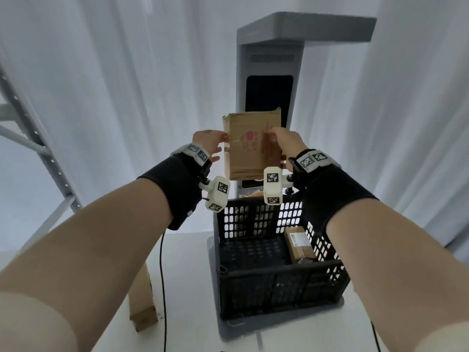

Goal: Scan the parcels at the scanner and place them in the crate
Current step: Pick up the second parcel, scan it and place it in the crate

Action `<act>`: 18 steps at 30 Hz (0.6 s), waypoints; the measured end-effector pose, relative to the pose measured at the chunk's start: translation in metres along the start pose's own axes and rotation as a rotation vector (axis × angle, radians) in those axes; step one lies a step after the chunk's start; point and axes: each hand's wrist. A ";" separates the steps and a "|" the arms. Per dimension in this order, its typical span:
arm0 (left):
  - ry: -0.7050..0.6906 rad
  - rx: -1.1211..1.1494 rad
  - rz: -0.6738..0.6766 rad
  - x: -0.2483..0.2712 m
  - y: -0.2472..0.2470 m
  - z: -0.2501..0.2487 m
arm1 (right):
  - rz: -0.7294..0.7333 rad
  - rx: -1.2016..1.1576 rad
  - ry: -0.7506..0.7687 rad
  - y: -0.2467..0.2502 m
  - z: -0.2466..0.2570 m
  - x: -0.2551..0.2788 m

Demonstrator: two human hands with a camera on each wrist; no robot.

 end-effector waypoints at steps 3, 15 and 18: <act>-0.037 0.035 -0.044 0.014 -0.026 -0.009 | 0.032 -0.002 0.011 0.031 0.002 -0.001; -0.117 0.051 -0.154 0.070 -0.105 -0.044 | 0.120 0.015 0.095 0.117 0.023 0.038; -0.133 0.050 -0.159 0.079 -0.119 -0.051 | 0.127 0.006 0.114 0.134 0.032 0.053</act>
Point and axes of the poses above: each hand's wrist, its own x-axis away from the middle knuckle, its own y-axis out of the back of the hand, z = x × y, and after that the axes turned 10 degrees about z, right-handed
